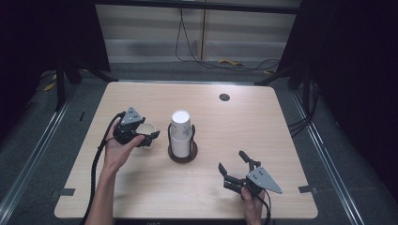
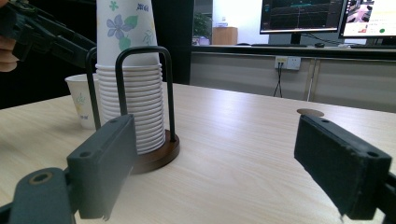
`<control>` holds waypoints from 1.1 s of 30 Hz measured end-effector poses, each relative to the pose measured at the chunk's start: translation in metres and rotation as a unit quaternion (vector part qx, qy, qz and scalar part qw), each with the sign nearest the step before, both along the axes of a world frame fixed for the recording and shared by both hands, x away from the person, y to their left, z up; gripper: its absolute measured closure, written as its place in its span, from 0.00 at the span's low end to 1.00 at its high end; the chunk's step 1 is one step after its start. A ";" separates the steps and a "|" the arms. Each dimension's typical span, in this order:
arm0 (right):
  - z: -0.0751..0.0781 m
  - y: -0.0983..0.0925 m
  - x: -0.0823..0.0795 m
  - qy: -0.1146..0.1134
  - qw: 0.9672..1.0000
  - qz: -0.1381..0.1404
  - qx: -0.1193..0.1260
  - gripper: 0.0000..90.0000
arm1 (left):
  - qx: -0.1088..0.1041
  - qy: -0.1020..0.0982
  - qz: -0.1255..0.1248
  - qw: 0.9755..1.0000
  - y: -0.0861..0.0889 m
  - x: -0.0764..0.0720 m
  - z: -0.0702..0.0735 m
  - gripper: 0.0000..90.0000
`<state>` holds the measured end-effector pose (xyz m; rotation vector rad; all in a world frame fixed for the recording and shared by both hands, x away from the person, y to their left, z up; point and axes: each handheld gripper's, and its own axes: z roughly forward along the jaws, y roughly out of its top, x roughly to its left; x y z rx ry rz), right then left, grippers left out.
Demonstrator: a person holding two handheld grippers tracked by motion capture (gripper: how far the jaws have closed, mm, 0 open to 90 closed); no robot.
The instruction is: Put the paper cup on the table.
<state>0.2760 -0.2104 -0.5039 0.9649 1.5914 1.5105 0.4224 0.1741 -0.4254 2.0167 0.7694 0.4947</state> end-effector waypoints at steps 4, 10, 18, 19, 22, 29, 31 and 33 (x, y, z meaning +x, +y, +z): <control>0.000 0.000 0.000 -0.001 1.000 0.000 -0.001 0.14 | -0.020 -0.010 -0.004 1.000 0.001 -0.010 0.000 0.24; 0.000 0.000 0.000 -0.001 1.000 0.000 -0.001 0.14 | -0.044 -0.026 0.002 0.999 0.005 -0.026 -0.002 0.24; 0.000 0.000 0.000 0.000 1.000 0.001 0.000 0.14 | -0.061 -0.034 0.000 0.998 0.004 -0.048 -0.011 0.24; 0.000 0.000 0.000 -0.001 1.000 0.001 0.000 0.14 | -0.067 -0.036 -0.001 0.997 0.005 -0.050 -0.012 0.24; 0.000 0.000 0.000 -0.002 1.000 0.002 0.000 0.14 | -0.061 -0.046 -0.003 0.997 0.002 -0.059 -0.018 0.24; 0.000 0.000 0.000 -0.001 1.000 0.000 0.000 0.14 | -0.087 -0.051 0.002 0.995 -0.003 -0.076 -0.038 0.24; 0.000 0.000 0.000 -0.001 1.000 0.001 0.000 0.14 | -0.098 -0.053 0.006 0.994 -0.002 -0.081 -0.041 0.24; 0.000 0.000 0.000 -0.003 1.000 0.002 0.000 0.14 | -0.104 -0.060 0.005 0.993 -0.002 -0.085 -0.045 0.24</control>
